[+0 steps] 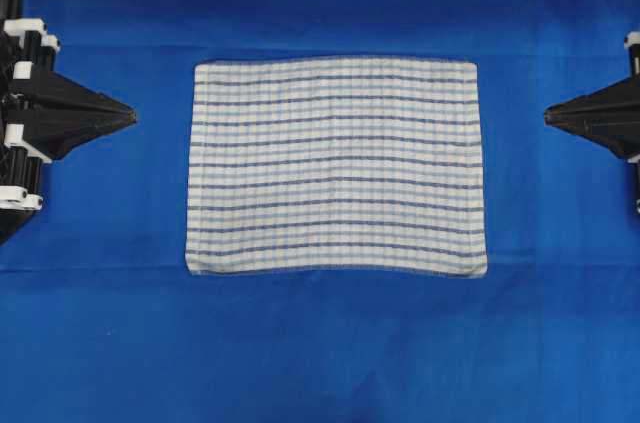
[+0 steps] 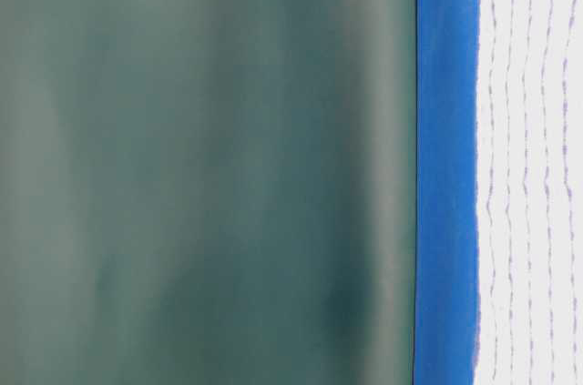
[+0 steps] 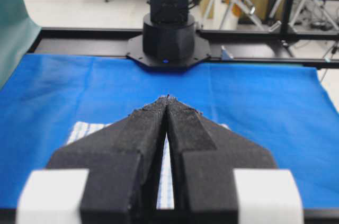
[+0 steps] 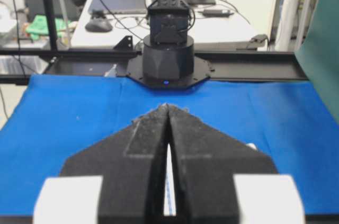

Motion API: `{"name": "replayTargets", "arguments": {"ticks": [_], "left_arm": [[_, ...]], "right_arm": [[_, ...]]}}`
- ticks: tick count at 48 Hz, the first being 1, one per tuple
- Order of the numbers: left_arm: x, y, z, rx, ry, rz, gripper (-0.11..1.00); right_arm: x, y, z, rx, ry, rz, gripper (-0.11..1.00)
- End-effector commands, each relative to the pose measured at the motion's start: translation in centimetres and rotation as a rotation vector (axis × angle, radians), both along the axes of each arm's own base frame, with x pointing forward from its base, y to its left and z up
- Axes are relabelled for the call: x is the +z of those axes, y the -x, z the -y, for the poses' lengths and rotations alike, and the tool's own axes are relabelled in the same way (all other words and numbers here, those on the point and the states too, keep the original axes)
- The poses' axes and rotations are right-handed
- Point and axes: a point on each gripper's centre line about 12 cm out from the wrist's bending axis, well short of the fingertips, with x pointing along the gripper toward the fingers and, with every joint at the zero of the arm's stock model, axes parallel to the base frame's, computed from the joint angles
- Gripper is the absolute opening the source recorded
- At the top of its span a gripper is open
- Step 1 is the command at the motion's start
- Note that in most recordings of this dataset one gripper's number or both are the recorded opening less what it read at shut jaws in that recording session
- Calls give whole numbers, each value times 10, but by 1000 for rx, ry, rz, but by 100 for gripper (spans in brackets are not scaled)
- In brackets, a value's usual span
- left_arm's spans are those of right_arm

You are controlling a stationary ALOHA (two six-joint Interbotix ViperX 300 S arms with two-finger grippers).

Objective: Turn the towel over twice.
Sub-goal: 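Move both grippers to the towel's far corners and pinch them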

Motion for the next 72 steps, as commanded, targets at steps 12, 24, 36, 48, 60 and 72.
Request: {"name": "replayTargets", "arguments": {"ticks": [12, 24, 36, 48, 60, 72], "left_arm": [[-1, -3, -17, 88, 7, -26, 0], [-26, -11, -41, 195, 18, -129, 0], [-66, -23, -70, 307, 54, -275, 21], [-109, -32, -92, 381, 85, -389, 86], [-151, -47, -109, 419, 112, -488, 88], [-187, -56, -127, 459, 140, -570, 88]], "right_arm": [[-3, -11, 35, -163, -50, -124, 0], [-36, -19, 72, -322, -140, -282, 0], [-78, -31, 104, -432, -207, -466, 1], [-122, -48, 127, -477, -242, -643, 63], [-156, -58, 138, -486, -260, -762, 61], [-185, -60, 145, -500, -284, -824, 61]]}}
